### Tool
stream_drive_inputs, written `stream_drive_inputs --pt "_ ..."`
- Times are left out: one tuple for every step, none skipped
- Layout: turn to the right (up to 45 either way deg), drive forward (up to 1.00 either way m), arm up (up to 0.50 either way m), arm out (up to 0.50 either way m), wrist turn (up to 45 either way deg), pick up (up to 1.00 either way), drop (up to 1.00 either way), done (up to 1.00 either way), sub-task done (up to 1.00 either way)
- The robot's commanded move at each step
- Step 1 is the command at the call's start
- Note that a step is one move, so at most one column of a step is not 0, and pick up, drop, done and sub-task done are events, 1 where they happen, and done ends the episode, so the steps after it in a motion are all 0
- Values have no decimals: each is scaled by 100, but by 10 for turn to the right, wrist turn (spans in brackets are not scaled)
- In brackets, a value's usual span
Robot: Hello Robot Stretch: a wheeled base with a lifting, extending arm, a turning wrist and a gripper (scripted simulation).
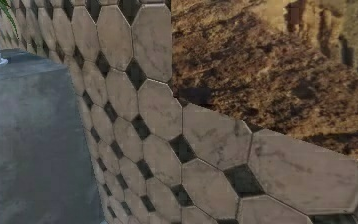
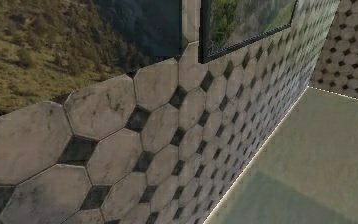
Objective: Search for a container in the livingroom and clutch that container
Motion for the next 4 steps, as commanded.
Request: stream_drive_inputs --pt "-450 0 0 0 0 0 0 0 0" --pt "-450 0 0 0 0 0 0 0 0" --pt "-90 0 0 0 0 0 0 0 0" --pt "0 50 0 0 0 0 0 0 0"
